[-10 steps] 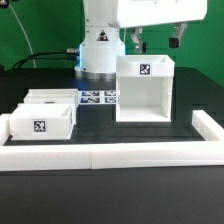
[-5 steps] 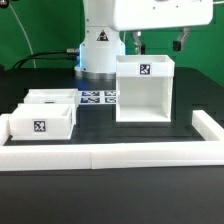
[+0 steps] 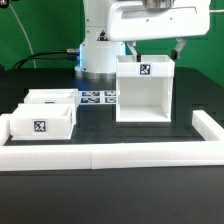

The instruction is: Assemble drawer

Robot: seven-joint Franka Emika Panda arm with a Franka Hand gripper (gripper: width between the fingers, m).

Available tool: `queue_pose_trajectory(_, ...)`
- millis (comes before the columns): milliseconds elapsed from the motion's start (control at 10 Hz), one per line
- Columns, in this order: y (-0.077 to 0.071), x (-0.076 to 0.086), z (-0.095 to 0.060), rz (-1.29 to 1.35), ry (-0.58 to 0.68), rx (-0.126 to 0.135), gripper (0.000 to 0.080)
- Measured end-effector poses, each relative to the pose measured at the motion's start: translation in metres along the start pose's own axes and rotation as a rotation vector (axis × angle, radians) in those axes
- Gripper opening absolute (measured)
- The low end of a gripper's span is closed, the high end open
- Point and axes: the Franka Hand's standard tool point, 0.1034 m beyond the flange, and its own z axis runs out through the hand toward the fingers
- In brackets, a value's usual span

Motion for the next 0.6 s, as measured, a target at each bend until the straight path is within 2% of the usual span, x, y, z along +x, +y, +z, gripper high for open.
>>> queue_pose_trajectory(200, -0.016, -0.001, 0.009, -0.005, 0.0, 0.004, 0.065)
queue_pose_trajectory(500, -0.02, -0.001, 0.012, -0.012, -0.005, 0.004, 0.0623)
queue_pose_trajectory(600, -0.02, -0.001, 0.012, -0.012, -0.006, 0.004, 0.0444)
